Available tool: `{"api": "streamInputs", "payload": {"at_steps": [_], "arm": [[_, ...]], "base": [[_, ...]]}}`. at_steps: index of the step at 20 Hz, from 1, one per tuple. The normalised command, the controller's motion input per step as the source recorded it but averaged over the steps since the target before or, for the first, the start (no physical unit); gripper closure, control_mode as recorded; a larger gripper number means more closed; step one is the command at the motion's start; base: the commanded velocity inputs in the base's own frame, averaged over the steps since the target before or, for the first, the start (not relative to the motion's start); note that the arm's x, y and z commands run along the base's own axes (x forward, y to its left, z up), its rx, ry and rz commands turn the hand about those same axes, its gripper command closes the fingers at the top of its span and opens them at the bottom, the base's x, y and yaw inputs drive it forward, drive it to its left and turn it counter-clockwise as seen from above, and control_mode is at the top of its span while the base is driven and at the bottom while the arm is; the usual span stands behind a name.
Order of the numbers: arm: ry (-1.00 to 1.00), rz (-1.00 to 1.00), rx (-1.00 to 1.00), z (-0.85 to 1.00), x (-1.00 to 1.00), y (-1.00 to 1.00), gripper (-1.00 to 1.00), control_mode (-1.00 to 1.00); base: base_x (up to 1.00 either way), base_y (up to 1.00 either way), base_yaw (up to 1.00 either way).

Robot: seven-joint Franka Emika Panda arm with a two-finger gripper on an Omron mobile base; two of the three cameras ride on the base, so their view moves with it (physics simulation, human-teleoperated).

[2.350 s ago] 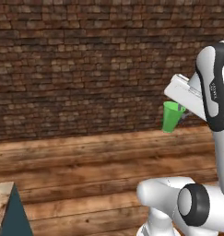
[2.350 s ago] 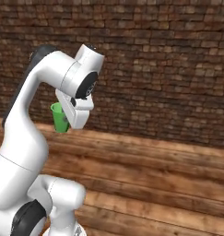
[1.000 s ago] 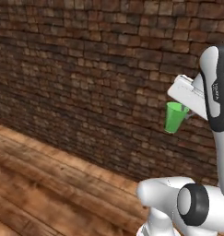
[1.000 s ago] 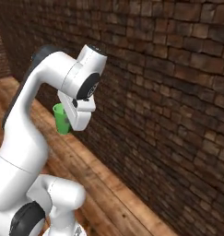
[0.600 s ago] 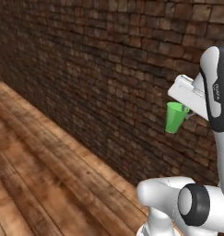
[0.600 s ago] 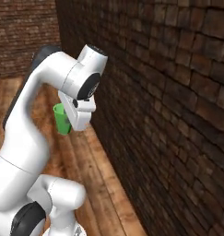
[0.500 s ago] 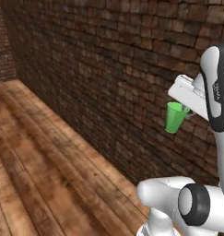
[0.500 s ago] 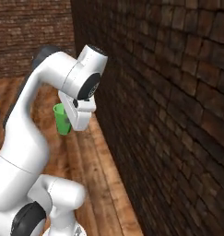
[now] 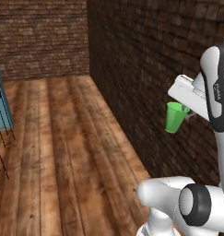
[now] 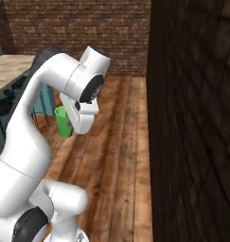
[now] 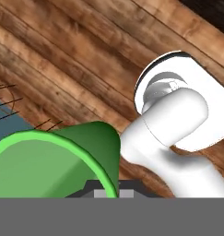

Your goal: There is a tray on the dining counter. Grab the cup, mug, and pitcher and place them on the tray. The pitcher may be placed next to the tray if it cannot fit the tray.

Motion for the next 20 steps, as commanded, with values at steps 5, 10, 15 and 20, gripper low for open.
{"api": "streamInputs", "payload": {"at_steps": [5,10,15,20], "arm": [[0.00,0.00,0.00,0.00,0.00,0.00,1.00,1.00],[0.00,0.00,0.00,0.00,0.00,0.00,1.00,1.00],[0.00,0.00,0.00,0.00,0.00,0.00,1.00,1.00],[0.00,0.00,0.00,0.00,0.00,0.00,1.00,1.00]], "base": [[0.88,-0.23,0.61],[0.96,-0.22,0.56],[1.00,-0.22,0.11],[1.00,-0.22,0.04]]}}
